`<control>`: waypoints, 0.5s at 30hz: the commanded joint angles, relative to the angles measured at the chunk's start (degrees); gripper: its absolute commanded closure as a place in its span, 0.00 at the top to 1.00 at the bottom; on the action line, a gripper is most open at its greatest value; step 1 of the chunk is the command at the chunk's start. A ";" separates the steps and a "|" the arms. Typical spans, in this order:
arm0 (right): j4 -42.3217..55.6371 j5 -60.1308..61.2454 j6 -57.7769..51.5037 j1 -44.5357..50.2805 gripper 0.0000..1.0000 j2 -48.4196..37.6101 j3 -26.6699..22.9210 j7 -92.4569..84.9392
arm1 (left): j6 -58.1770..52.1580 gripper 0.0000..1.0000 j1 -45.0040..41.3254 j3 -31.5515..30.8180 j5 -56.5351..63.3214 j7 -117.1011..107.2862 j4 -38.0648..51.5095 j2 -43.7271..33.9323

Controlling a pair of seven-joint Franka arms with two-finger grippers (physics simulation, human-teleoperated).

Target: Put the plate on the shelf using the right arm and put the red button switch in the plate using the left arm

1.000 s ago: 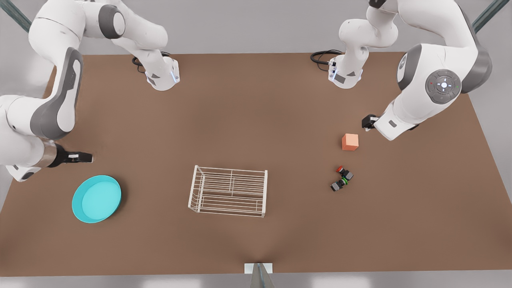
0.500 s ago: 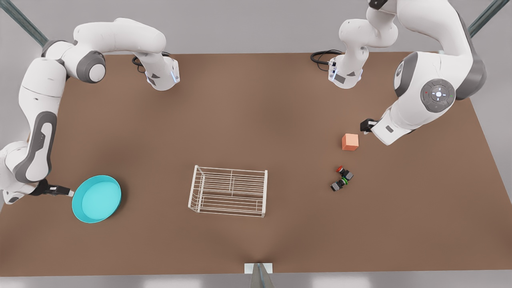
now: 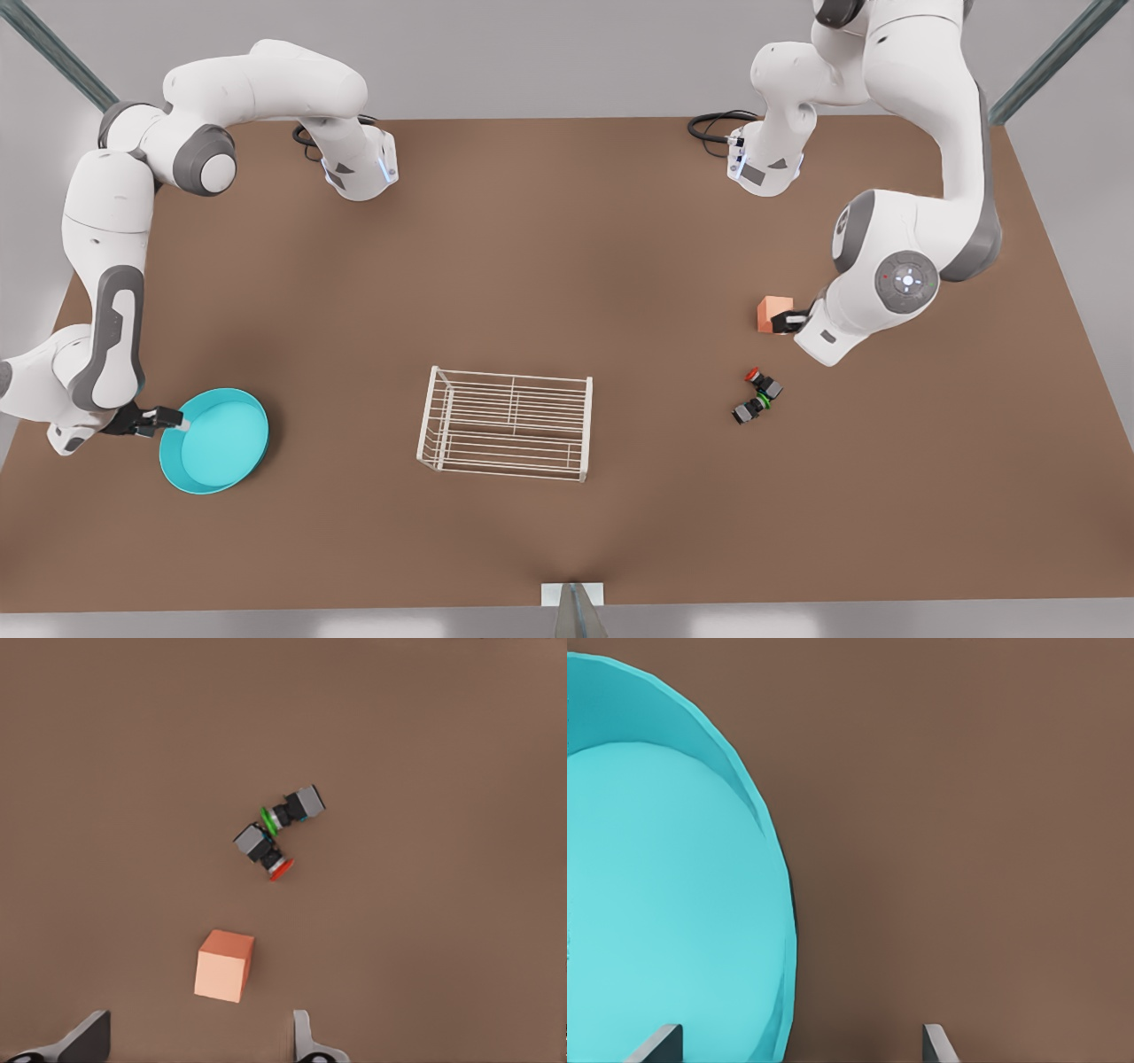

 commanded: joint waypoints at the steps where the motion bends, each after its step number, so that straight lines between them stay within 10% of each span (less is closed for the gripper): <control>1: -0.18 0.57 0.01 0.09 1.00 -0.10 0.06 -10.30 | 13.66 1.00 -0.54 0.02 -1.01 -35.36 -3.73 0.07; 15: -0.18 0.49 -1.04 0.26 0.21 0.25 0.41 -11.97 | 37.58 1.00 0.42 0.81 -0.30 -37.04 -18.68 7.54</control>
